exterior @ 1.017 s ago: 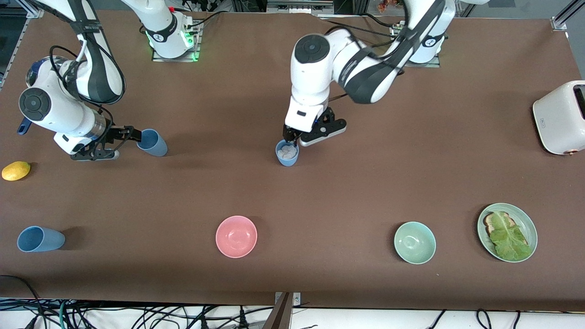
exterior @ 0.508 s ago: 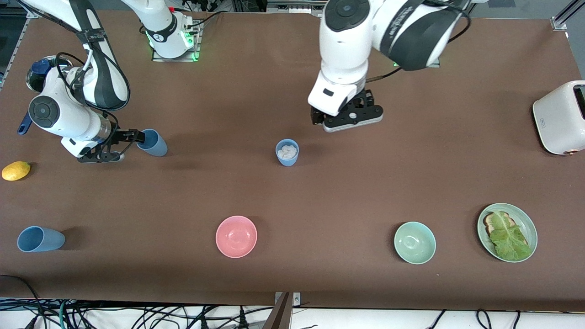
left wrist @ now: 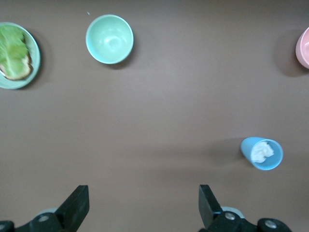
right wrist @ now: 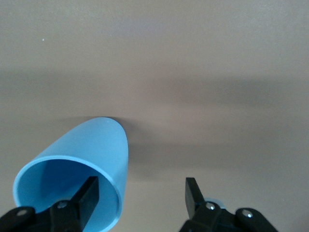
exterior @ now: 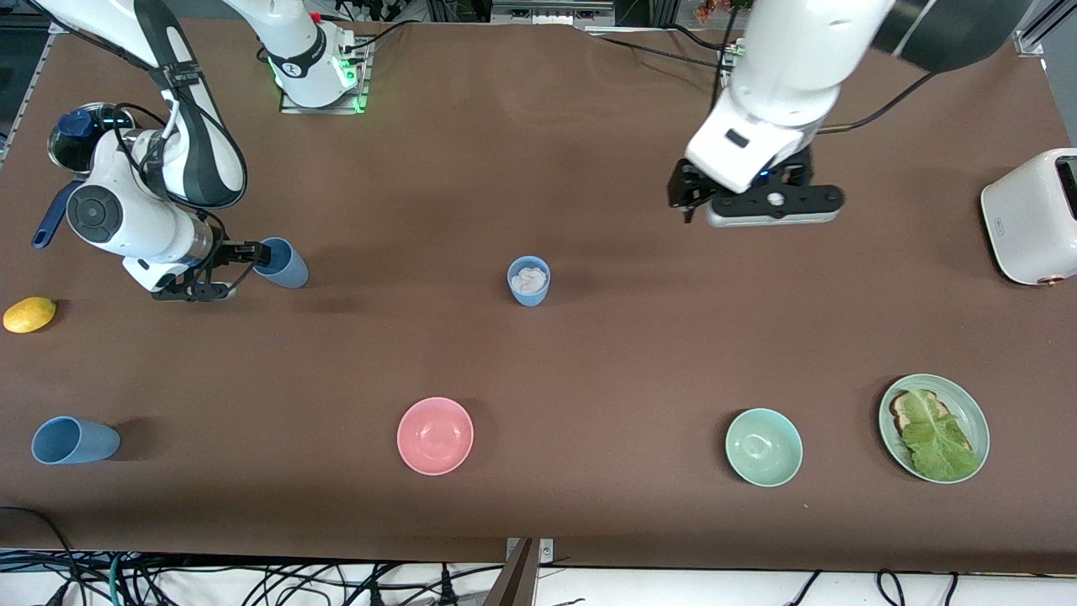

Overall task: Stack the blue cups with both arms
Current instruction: 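Raise the left gripper away while the right gripper grasps the cup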

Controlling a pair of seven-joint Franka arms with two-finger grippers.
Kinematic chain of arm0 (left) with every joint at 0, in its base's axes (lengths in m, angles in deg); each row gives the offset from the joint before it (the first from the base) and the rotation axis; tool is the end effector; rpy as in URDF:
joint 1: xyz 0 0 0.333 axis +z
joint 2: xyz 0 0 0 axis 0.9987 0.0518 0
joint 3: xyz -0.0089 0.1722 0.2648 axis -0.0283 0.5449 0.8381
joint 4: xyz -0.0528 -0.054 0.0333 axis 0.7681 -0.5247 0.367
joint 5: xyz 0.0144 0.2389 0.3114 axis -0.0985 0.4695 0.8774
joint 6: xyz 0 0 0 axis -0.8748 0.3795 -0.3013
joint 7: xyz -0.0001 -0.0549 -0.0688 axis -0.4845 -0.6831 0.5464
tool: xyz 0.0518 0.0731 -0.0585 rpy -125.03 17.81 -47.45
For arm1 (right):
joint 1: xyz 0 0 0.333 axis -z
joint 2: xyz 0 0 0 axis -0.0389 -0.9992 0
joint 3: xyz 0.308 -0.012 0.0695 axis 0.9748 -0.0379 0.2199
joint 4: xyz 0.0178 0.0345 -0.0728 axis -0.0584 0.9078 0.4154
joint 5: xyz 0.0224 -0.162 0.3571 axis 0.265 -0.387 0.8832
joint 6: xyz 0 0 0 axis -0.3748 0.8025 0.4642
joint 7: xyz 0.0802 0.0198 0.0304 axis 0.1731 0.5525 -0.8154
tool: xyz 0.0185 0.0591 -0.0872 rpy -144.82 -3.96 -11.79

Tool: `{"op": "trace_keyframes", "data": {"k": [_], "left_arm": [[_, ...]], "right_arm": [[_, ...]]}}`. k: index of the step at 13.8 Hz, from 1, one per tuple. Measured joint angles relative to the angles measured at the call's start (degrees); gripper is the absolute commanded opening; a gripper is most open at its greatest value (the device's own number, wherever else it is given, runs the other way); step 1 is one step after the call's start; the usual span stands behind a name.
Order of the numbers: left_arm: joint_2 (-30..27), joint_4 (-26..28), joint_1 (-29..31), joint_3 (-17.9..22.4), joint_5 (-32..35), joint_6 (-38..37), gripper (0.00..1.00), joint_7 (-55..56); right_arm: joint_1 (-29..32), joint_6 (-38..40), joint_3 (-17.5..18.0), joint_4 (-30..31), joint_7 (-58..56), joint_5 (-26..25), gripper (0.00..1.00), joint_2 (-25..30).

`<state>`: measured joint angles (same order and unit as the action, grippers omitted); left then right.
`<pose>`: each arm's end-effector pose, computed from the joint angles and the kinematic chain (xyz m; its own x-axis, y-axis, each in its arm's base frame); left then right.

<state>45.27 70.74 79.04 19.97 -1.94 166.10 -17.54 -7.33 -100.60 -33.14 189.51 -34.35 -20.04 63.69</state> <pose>0.5504 -0.2699 0.6115 0.9994 0.0055 0.0334 0.0078 -0.9975 -0.0704 0.5216 -0.0269 0.2515 0.9737 0.0338 -0.2254 0.0397 -0.9990 0.0219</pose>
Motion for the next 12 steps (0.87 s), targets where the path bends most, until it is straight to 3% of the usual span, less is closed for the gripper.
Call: {"op": "trace_keyframes", "data": {"k": [3,9,12], "left_arm": [[-1.8,0.0,4.5,1.9,0.0,-0.6,1.0,-9.7],[-4.5,0.0,8.2,10.7,0.0,-0.7,1.0,-25.7],[-5.1,0.1,9.8,13.1,0.0,-0.8,1.0,-31.2]], "right_arm": [[-0.1,0.0,0.0,0.0,0.1,0.0,0.41,-0.4],[-0.7,5.2,0.2,-4.3,1.8,0.1,0.09,-0.4],[-1.3,5.9,0.5,-4.9,2.5,0.6,0.13,-0.4]]}}
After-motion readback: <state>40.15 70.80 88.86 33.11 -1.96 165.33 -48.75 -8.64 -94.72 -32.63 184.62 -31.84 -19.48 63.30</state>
